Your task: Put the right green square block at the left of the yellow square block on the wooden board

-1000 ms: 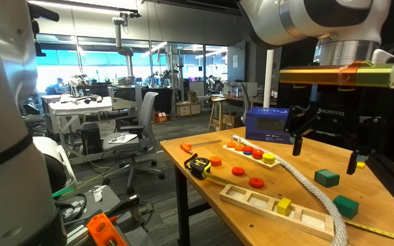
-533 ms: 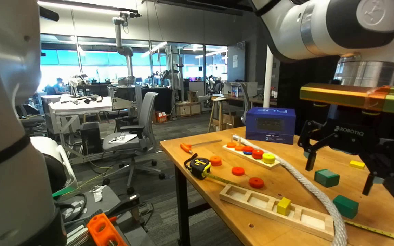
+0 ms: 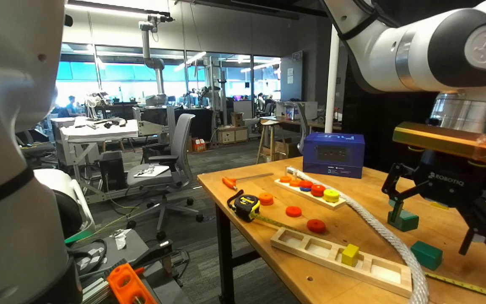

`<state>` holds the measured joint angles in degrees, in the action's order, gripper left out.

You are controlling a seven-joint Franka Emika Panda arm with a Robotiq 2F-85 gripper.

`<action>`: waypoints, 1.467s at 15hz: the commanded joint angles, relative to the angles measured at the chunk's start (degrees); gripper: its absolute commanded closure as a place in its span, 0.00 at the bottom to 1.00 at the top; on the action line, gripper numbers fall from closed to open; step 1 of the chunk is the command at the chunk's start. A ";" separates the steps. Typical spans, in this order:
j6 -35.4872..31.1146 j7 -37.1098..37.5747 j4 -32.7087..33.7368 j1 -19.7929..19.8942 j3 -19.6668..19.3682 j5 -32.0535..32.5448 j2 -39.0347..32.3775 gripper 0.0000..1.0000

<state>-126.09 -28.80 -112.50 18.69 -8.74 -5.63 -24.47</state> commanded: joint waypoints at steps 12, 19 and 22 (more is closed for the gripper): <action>4.86 -0.79 10.62 4.26 2.37 -0.41 -7.97 0.00; 5.81 -0.91 9.60 4.62 2.44 -0.68 -7.54 0.00; 5.98 -1.05 9.26 4.70 2.61 -0.88 -7.56 0.00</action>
<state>-121.36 -28.80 -103.93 22.43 -7.03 -5.63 -31.91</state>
